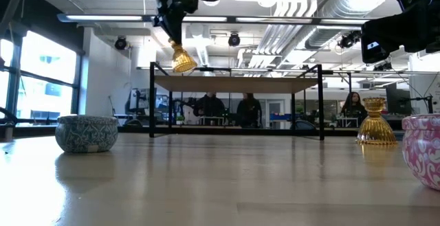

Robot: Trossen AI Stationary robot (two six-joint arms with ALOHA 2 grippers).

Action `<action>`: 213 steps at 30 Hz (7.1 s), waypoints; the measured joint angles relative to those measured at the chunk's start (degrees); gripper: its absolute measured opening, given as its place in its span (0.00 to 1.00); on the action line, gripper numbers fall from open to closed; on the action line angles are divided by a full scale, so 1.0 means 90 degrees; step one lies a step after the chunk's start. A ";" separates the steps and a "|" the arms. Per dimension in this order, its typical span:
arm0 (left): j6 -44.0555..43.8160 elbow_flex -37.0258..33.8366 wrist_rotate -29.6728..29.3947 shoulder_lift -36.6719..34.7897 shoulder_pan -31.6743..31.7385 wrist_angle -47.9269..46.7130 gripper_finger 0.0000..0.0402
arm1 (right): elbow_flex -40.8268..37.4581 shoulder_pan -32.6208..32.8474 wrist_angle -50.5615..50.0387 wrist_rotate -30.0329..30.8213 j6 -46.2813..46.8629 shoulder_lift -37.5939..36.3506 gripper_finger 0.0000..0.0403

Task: Pick & Place candle stick holders
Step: Put the top orange candle holder on the shelf, then put the red white scented candle on the shelf

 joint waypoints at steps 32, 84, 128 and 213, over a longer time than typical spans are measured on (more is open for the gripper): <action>0.0030 0.0019 0.0141 0.0196 0.0000 0.0084 0.12 | 0.0000 -0.0001 0.0001 0.0000 0.0000 0.0000 0.04; 0.0202 0.0026 -0.1321 0.0579 0.0000 0.0375 0.12 | 0.0000 -0.0002 -0.0001 0.0000 0.0000 0.0002 0.04; 0.0158 0.0031 -0.0855 0.0567 0.0000 0.0343 0.12 | 0.0000 -0.0002 0.0002 0.0000 0.0000 0.0002 0.04; 0.0197 0.2157 -0.0173 0.0240 -0.0412 -0.1328 0.74 | 0.0002 -0.0002 0.0000 0.0000 0.0000 0.0001 0.04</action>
